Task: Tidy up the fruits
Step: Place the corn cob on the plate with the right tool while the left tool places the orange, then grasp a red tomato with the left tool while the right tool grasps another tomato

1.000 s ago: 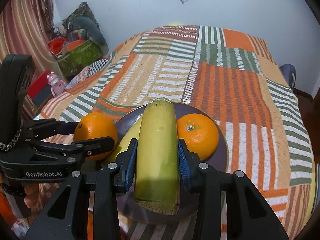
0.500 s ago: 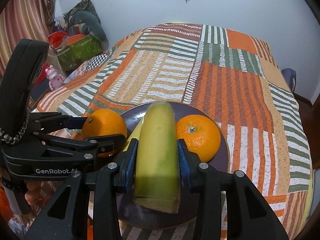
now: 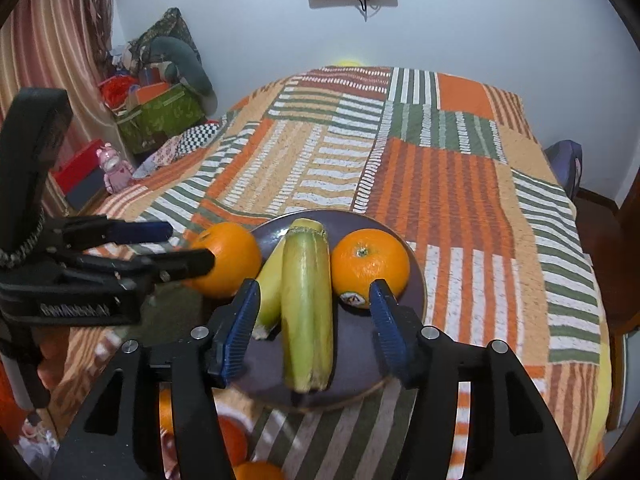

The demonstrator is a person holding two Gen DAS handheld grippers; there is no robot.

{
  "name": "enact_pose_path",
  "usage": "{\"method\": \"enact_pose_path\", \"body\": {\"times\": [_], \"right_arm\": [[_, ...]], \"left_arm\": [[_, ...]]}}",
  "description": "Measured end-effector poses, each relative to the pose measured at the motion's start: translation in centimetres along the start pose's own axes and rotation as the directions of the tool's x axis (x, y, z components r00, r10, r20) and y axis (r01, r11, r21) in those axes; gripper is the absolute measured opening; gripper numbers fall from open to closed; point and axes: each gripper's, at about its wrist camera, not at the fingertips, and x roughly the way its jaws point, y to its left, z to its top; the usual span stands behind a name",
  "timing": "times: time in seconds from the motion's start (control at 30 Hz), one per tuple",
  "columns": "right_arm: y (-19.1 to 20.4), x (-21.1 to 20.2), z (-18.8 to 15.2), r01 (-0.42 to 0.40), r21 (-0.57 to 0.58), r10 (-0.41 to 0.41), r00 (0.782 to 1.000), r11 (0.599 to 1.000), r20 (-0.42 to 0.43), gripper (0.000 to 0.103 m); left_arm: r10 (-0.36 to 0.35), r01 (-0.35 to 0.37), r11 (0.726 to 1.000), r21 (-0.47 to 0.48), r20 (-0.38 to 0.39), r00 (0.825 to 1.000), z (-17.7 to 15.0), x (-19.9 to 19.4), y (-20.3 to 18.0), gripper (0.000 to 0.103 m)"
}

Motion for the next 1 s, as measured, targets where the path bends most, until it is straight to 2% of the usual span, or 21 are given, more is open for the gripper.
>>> {"method": "enact_pose_path", "body": {"times": [0.23, 0.5, 0.83, 1.0], "right_arm": [[1.5, -4.2, -1.2, 0.004, -0.025, -0.002, 0.998, 1.0, 0.058, 0.071], [3.3, -5.6, -3.9, -0.014, -0.04, 0.016, 0.999, 0.999, 0.039, 0.073], [5.0, -2.9, -7.4, -0.049, -0.024, 0.048, 0.997, 0.998, -0.067, 0.073], [4.6, -1.4, -8.0, -0.061, -0.008, 0.06, 0.993, 0.998, -0.1, 0.073]], "left_arm": [[0.003, -0.003, 1.0, 0.01, 0.04, 0.999, -2.2, -5.0, -0.1, 0.069], [0.026, -0.027, 0.999, 0.035, 0.024, 0.999, -7.0, -7.3, -0.6, 0.069], [0.007, -0.008, 1.0, -0.003, -0.103, 0.995, -12.5, -4.1, -0.4, 0.069], [-0.013, 0.01, 1.0, -0.025, -0.149, 0.989, -13.6, -2.3, -0.3, 0.069]]}}
